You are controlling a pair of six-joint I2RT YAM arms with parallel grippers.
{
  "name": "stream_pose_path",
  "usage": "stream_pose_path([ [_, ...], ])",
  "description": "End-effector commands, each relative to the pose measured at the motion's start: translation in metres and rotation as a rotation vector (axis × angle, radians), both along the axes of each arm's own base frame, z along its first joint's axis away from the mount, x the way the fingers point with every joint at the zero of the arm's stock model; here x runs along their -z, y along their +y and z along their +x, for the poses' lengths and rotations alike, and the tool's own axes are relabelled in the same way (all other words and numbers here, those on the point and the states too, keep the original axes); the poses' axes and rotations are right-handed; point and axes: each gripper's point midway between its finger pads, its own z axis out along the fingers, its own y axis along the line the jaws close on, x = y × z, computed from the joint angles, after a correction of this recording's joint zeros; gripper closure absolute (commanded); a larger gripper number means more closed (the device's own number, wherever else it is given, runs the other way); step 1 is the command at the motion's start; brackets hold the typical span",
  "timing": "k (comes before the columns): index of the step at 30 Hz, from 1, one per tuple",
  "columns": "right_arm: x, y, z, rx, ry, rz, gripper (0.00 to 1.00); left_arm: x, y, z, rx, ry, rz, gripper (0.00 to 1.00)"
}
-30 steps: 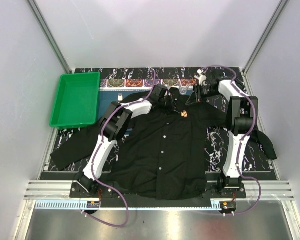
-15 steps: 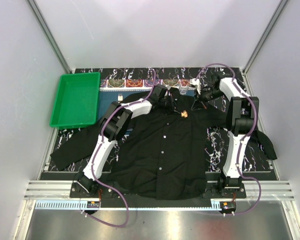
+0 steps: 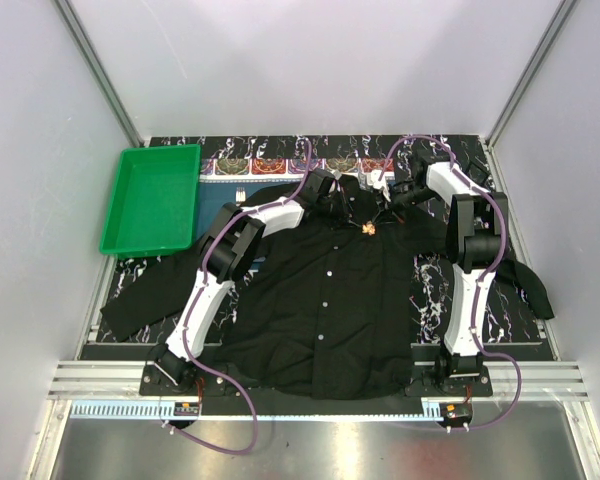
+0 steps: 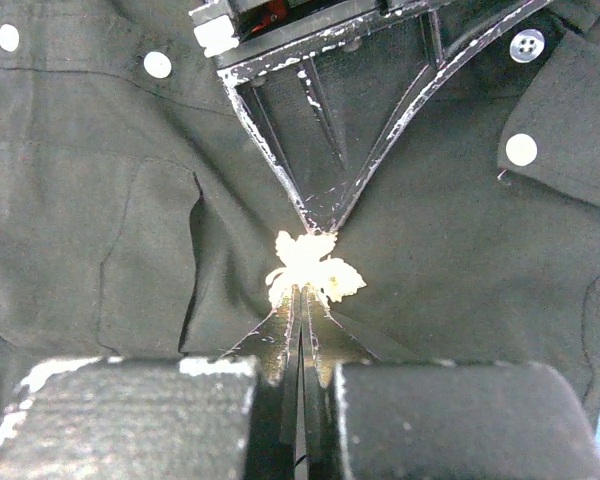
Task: Pin the brooch onto the clothing
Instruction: Pin the brooch to the clothes.
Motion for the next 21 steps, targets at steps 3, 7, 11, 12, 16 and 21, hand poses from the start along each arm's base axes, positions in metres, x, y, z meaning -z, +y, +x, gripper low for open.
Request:
stream_pose_path([
  [3, -0.024, 0.010, 0.013, -0.043, -0.119, 0.023, 1.00, 0.027, 0.018, -0.006, -0.018, 0.063, 0.075, 1.00],
  [7, -0.021, 0.008, 0.015, -0.032, -0.114, 0.012, 1.00, 0.027, 0.018, -0.006, -0.019, 0.065, 0.076, 1.00],
  [11, -0.017, 0.011, 0.018, -0.019, -0.106, 0.001, 1.00, 0.027, 0.018, -0.005, -0.019, 0.065, 0.072, 1.00],
  [12, -0.016, 0.012, 0.018, -0.019, -0.102, -0.003, 1.00, 0.027, 0.018, -0.005, -0.020, 0.064, 0.073, 1.00],
  [16, -0.009, 0.012, 0.018, -0.016, -0.093, -0.024, 1.00, 0.027, 0.018, -0.006, -0.017, 0.066, 0.070, 1.00],
  [21, -0.003, 0.012, 0.018, -0.015, -0.088, -0.041, 1.00, 0.028, 0.019, -0.006, -0.017, 0.069, 0.071, 1.00],
])
